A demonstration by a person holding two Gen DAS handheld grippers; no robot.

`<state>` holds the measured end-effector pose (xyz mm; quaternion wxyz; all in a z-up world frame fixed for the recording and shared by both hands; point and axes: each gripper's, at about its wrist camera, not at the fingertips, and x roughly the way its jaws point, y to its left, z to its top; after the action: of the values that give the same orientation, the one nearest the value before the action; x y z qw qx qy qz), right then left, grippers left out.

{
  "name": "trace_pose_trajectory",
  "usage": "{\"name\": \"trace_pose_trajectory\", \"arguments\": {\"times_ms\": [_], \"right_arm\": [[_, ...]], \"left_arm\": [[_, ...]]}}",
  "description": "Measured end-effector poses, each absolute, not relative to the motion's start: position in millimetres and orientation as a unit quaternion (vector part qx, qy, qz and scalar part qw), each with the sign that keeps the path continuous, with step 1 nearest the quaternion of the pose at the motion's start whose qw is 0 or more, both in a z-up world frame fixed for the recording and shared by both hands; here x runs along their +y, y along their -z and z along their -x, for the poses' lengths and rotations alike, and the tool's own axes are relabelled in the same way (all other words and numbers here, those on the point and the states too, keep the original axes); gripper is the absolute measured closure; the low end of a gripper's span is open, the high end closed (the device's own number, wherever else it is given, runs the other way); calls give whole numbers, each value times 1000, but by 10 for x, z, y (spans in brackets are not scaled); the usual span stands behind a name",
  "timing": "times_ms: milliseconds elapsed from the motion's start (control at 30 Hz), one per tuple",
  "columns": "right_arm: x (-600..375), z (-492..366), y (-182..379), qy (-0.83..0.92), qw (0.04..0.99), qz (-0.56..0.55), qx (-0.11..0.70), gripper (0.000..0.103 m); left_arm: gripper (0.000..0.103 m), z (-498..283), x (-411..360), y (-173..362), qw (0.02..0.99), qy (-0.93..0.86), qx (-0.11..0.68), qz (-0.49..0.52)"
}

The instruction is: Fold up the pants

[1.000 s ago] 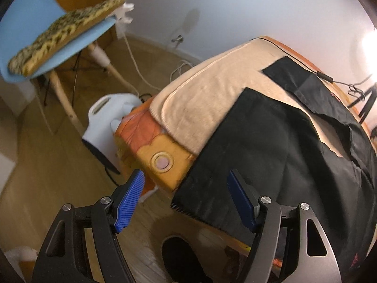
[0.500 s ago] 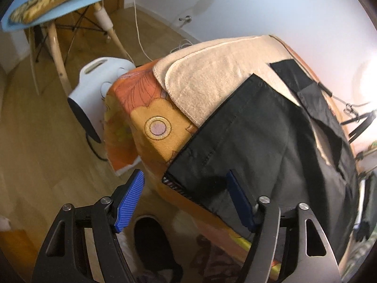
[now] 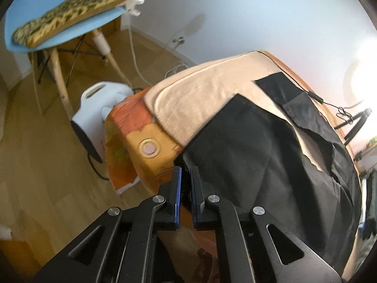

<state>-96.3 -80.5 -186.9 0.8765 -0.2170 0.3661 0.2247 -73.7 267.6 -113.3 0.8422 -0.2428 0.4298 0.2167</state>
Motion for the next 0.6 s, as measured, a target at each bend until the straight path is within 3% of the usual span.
{"name": "trace_pose_trajectory", "arguments": {"times_ms": [333,567,600], "right_arm": [[-916,778,1730,-156,902,203,347,102],[-1070,537,1519,-169,908,166,345,103],[-1031,558,1531,-181,904,170,347,99]], "left_arm": [[98,462,2590,1020,860,-197,421,211],[98,226,2443,989,869,-183,426,177],[98,215,2440,992,868,-181,426,177]]}}
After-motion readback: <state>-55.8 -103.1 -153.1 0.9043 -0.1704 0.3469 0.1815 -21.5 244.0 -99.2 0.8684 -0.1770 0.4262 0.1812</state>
